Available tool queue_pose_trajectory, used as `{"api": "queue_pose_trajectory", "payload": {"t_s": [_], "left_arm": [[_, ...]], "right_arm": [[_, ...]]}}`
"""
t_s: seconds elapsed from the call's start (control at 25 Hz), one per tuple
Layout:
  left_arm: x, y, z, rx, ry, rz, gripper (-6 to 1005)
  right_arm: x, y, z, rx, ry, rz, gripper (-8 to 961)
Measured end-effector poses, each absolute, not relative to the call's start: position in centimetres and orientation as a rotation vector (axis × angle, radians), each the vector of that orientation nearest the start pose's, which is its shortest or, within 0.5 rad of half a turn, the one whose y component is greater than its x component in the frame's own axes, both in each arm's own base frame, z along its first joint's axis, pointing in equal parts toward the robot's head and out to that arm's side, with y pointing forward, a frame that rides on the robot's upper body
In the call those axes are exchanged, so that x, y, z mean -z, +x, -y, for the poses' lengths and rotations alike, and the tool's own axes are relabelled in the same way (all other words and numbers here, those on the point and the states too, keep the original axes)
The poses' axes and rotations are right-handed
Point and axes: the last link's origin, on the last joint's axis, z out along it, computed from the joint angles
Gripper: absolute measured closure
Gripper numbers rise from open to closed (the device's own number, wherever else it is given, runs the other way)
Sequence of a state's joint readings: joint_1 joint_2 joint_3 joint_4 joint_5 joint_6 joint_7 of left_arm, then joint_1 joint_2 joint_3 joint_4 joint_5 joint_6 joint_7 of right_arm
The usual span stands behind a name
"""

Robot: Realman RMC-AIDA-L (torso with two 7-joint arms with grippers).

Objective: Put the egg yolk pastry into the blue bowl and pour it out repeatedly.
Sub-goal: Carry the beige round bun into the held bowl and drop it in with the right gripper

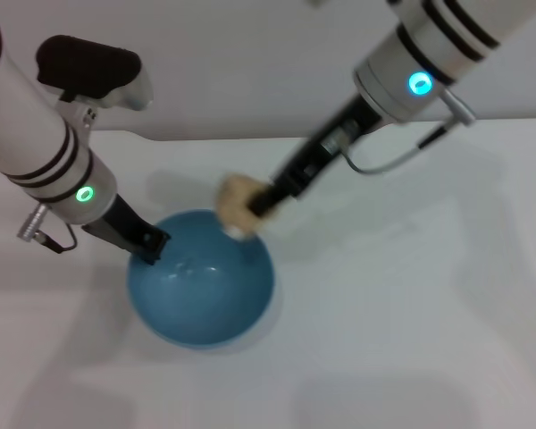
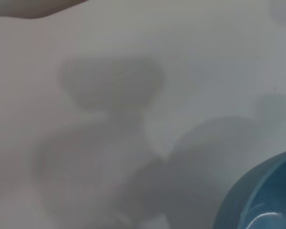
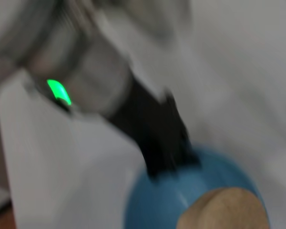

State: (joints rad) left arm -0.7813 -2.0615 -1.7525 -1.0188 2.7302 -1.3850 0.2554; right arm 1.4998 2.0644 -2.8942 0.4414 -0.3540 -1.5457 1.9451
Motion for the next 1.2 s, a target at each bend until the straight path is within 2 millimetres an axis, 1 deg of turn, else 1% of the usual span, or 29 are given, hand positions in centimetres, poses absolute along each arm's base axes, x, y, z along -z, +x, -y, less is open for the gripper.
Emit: {"api": "queue_pose_trajectory", "payload": {"t_s": [0.04, 0.08, 0.16, 0.24, 0.56, 0.68, 0.72, 0.88, 1.04, 1.2], "left_arm": [[2.1, -19.5, -39.4, -0.552, -2.281, 1.241, 983], [2.2, -19.3, -39.4, -0.547, -2.289, 1.235, 983], [2.4, -19.1, -39.5, -0.536, -2.296, 1.227, 983], [2.5, -19.1, -39.6, -0.528, -2.297, 1.222, 983], [2.7, -18.7, -39.6, -0.5, -2.316, 1.22, 983], [2.7, -18.4, -39.7, -0.498, -2.322, 1.21, 983], [2.7, -18.4, -39.7, -0.498, -2.322, 1.21, 983], [3.2, -17.9, -39.4, -0.502, -2.355, 1.207, 982], [4.0, -17.3, -38.7, -0.497, -2.422, 1.2, 982], [4.2, -17.1, -38.6, -0.485, -2.439, 1.204, 983]], "right_arm": [[3.6, 6.1, -42.4, 0.11, -3.059, -0.852, 867], [3.6, 6.1, -42.4, 0.11, -3.059, -0.852, 867], [3.7, 5.6, -42.2, 0.056, -3.083, -0.848, 866], [3.9, 5.7, -41.9, 0.054, -3.098, -0.847, 866], [4.6, 8.0, -40.7, 0.138, -3.107, -0.975, 886], [4.6, 9.3, -40.6, 0.213, -3.085, -0.994, 888], [4.6, 9.3, -40.6, 0.213, -3.085, -0.994, 889], [5.0, 10.4, -40.7, 0.28, -3.047, -0.976, 892], [6.5, 10.5, -40.9, 0.291, -3.036, -0.921, 841], [7.3, 10.1, -40.7, 0.349, -3.055, -0.856, 791]]}}
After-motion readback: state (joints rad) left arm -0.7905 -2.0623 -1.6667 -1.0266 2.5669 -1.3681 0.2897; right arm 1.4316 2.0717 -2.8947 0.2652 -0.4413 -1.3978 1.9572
